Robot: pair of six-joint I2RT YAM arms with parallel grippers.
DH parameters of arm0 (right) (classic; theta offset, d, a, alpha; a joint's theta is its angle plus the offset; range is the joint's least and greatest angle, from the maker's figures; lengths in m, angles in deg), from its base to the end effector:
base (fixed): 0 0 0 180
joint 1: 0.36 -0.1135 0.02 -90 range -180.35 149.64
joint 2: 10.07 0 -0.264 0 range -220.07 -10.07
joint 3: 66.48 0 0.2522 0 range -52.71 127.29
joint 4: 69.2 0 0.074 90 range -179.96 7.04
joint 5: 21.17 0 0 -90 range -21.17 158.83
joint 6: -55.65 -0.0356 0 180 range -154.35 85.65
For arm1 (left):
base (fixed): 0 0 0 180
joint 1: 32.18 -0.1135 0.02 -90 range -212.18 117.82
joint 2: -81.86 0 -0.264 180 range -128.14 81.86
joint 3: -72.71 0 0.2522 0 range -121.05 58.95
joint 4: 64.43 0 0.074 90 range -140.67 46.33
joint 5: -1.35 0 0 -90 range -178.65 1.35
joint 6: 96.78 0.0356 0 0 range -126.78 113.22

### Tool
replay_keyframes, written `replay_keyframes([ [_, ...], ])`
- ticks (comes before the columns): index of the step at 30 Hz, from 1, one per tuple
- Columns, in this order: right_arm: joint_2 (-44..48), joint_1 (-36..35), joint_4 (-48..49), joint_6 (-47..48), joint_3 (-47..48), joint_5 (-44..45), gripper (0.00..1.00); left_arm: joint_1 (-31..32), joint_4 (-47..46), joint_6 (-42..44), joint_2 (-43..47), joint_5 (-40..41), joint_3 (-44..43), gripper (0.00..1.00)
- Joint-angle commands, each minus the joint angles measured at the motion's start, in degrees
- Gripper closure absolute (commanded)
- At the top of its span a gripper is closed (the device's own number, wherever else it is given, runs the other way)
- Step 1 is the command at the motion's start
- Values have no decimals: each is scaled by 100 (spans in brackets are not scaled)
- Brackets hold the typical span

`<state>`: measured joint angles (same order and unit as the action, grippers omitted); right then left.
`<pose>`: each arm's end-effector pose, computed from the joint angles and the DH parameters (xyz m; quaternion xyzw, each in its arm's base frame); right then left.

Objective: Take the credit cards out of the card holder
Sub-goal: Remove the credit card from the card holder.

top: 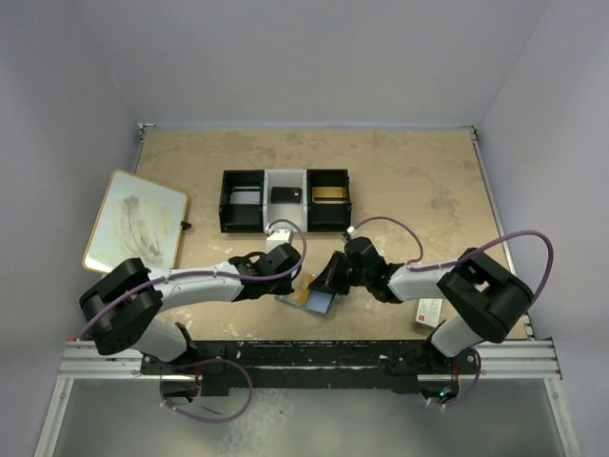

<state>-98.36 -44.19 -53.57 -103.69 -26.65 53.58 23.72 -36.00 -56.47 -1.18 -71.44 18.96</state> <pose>0.1886 0.1940 0.1299 0.1302 0.8629 0.4600 0.1639 0.1577 -0.2141 0.1609 0.0099 0.9506 -0.1320 0.2807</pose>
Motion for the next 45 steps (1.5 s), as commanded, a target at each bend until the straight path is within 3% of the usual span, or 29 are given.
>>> replay_keyframes([
  [1, 264, -11, -400, 152, 99, 208, 100, 14, 79, -143, 44, 89, 171, 85],
  [11, 303, 15, -95, 37, -126, 65, 94, 6, 172, -172, 55, 173, 121, 85],
  [17, 115, 15, 183, 155, -21, 160, 78, 8, 184, -121, 201, 103, 30, 84],
  [24, 121, 15, 42, 31, -80, 256, 73, 12, 440, -269, 493, 509, -471, 80],
  [33, 267, 15, 218, 43, -239, 205, 63, 9, 20, -115, 180, -56, -616, 79],
  [45, 33, 15, 1052, -177, -552, -9, 67, 60, 594, -174, -370, 9, -594, 83],
])
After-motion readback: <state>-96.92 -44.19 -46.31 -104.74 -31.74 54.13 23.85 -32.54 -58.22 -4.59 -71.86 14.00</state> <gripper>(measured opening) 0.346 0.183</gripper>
